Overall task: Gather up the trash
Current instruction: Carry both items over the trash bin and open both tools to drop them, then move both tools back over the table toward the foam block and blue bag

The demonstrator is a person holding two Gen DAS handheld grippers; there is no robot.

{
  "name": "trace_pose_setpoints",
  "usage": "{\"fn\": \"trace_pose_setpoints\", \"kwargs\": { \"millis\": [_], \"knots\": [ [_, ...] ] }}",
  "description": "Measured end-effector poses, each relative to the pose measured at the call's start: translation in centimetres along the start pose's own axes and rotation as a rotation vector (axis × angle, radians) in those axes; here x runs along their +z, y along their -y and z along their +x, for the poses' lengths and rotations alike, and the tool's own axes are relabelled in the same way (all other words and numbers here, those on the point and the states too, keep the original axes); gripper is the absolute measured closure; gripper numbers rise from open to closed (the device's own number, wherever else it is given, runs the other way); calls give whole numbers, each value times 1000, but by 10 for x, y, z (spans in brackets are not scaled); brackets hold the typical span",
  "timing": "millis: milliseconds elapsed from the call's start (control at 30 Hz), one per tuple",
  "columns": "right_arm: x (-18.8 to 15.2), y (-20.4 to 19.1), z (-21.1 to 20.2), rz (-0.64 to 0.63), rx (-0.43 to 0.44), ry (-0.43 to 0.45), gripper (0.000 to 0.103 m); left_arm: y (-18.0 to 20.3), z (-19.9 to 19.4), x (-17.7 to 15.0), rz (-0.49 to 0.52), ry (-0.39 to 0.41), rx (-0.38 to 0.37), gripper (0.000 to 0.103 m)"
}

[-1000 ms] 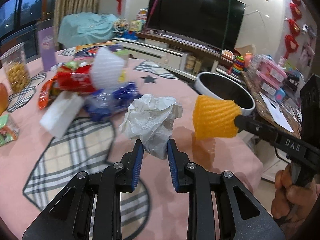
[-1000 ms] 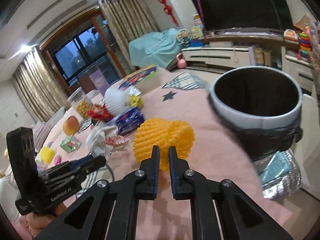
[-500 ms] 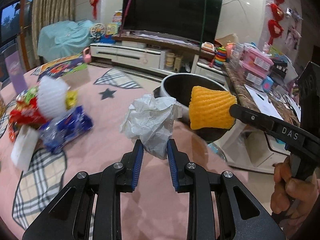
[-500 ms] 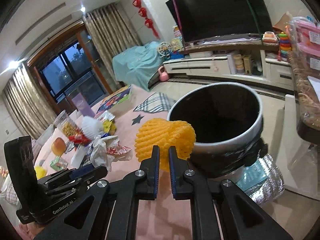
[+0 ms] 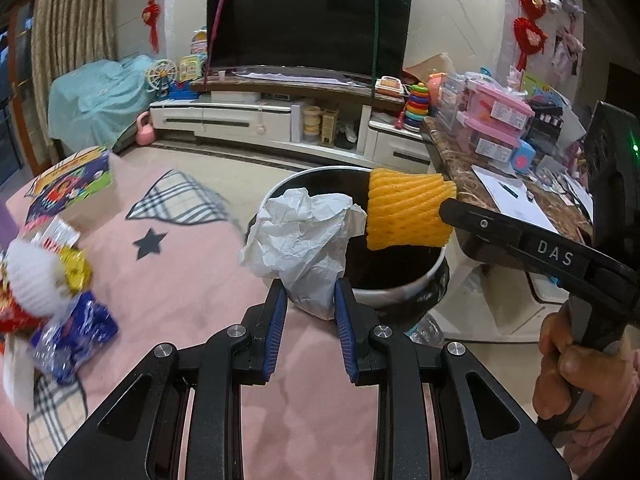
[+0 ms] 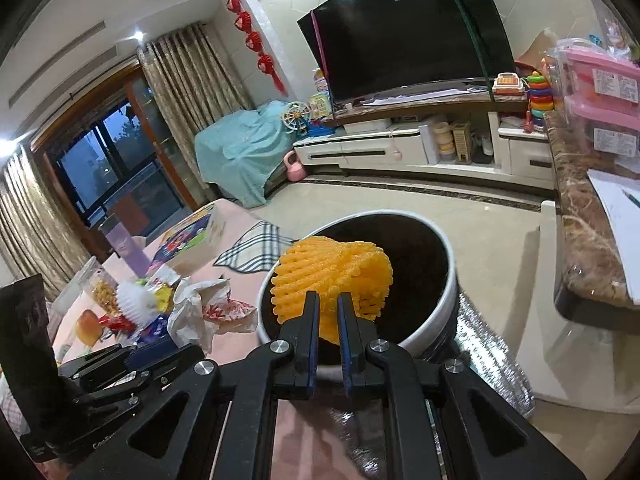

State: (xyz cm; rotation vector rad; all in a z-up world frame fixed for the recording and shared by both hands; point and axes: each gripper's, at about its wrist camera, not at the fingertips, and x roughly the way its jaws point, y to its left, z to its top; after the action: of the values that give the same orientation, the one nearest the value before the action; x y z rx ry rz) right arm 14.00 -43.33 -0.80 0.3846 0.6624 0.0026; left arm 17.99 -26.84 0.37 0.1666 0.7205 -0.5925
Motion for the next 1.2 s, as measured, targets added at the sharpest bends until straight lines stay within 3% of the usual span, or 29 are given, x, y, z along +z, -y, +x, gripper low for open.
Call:
{"fn": "trace_pose_setpoints", "kwargs": {
  "millis": [533,633,667,700,767,833,1000,1200],
  "knots": [
    [13,31,31,26,-12,-72,94,15,44,27,22,-69,-11,77],
    [13,32,36,27,-17,-90,89,18,46,28,35,-70,0,58],
    [13,33,38,30,-23,-93,89,18,46,28,35,-68,9,42],
    [14,35,39,35,-26,-96,88,17,45,27,33,-60,13,34],
    [15,39,41,48,-33,-103,78,16,41,26,30,-45,19,30],
    [16,40,39,61,-34,-98,54,12,39,24,18,-43,41,26],
    [14,37,32,69,-26,-76,35,-3,28,11,-36,-33,54,23],
    [10,18,22,61,2,-47,23,-22,8,-14,-100,-21,78,21]
  ]
}}
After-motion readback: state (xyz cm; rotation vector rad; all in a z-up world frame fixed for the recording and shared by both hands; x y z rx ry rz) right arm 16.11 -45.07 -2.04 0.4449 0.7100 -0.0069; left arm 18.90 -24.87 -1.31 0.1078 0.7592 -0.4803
